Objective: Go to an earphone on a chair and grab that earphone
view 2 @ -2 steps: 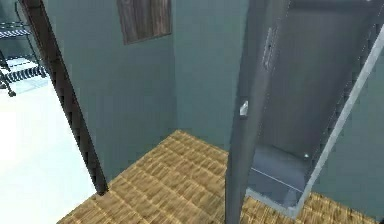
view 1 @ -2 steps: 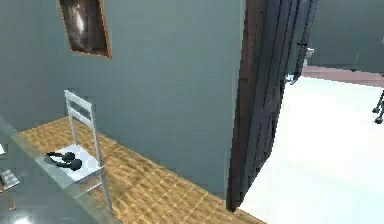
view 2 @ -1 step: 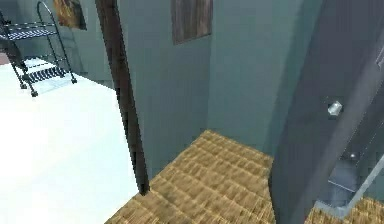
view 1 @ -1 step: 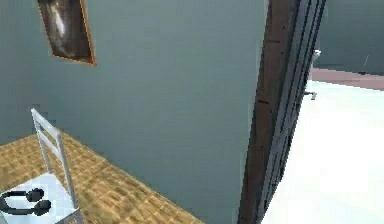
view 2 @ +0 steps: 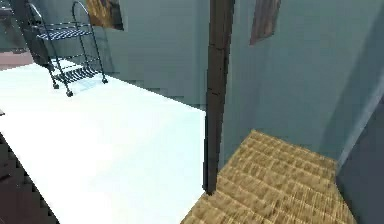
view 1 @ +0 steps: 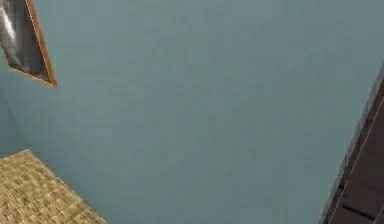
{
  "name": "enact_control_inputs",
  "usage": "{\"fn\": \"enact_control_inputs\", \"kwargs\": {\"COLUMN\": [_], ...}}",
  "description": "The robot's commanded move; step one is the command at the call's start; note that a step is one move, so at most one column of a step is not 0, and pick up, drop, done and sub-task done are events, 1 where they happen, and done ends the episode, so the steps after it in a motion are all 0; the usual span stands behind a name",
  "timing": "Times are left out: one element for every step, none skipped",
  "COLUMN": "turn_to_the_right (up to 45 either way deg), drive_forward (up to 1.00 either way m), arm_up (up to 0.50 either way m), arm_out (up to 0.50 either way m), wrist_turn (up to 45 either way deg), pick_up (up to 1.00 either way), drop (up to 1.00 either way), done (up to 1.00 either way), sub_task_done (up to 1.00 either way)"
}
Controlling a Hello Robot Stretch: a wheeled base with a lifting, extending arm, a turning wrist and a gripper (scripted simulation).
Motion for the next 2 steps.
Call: {"fn": "enact_control_inputs", "kwargs": {"turn_to_the_right": [-45.0, -6.0], "drive_forward": [0.0, 0.0], "arm_up": [0.0, 0.0], "arm_out": [0.0, 0.0], "wrist_turn": [0.0, 0.0], "pick_up": [0.0, 0.0], "drop": [0.0, 0.0], "done": [0.0, 0.0], "sub_task_done": [0.0, 0.0]}}
